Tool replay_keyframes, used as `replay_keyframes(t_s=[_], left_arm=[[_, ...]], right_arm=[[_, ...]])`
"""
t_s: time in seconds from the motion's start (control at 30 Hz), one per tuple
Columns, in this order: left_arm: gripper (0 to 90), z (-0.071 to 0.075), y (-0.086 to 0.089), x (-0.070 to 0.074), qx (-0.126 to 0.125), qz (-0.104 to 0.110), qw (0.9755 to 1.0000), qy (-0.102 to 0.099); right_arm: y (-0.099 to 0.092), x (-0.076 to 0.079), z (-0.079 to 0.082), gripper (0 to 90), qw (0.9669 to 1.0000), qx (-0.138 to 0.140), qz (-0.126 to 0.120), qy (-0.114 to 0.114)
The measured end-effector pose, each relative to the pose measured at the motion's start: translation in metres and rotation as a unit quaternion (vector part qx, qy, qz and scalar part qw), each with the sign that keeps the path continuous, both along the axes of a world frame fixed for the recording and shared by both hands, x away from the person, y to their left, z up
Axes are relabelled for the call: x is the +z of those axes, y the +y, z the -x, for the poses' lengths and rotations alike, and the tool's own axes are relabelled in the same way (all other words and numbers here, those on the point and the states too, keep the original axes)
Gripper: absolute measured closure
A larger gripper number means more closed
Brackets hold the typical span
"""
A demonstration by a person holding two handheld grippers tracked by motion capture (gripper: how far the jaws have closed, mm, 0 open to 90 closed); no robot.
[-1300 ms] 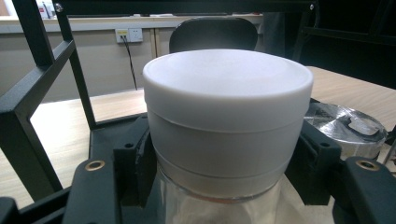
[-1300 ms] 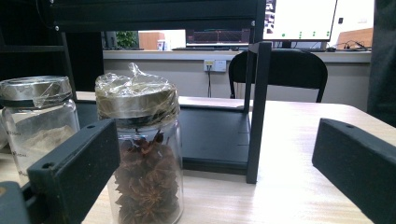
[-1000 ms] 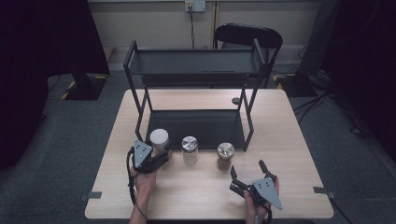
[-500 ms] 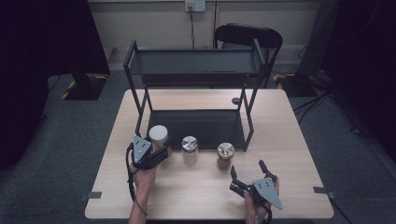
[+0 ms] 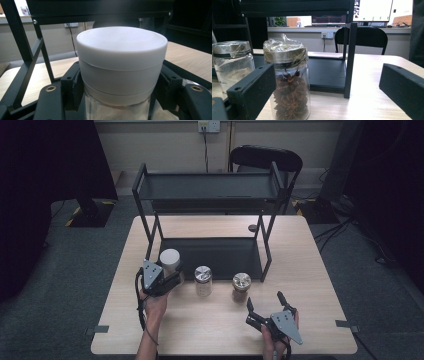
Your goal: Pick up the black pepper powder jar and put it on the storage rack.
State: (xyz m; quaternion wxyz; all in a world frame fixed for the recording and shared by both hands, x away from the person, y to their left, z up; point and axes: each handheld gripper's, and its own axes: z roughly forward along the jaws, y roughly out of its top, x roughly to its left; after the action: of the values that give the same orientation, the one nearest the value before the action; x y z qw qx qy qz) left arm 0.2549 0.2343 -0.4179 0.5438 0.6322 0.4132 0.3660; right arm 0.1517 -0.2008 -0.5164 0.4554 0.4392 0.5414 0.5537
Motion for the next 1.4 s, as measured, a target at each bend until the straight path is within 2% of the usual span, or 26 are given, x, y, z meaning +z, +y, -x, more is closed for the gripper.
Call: replay_keyframes(t_s=[0.6, 0.77, 1.0, 1.4], left_arm=[[34.6, -0.030, -0.006, 0.011, 0.006, -0.005, 0.9999, 0.012], [34.5, -0.042, -0.007, 0.010, -0.001, -0.015, 0.9998, 0.013], [34.5, -0.050, -0.007, 0.005, 0.002, -0.013, 0.9998, 0.014], [34.5, -0.060, -0.007, -0.001, 0.007, -0.025, 0.9987, 0.045]], right_arm=[[0.000, 0.000, 0.000, 0.0, 1.0000, 0.001, 0.000, 0.000], [-0.001, 0.000, 0.000, 0.0, 1.0000, 0.002, 0.000, 0.000], [-0.001, 0.000, 0.000, 0.0, 1.0000, 0.003, 0.001, 0.000], [-0.001, 0.000, 0.000, 0.0, 1.0000, 0.003, 0.001, 0.000]])
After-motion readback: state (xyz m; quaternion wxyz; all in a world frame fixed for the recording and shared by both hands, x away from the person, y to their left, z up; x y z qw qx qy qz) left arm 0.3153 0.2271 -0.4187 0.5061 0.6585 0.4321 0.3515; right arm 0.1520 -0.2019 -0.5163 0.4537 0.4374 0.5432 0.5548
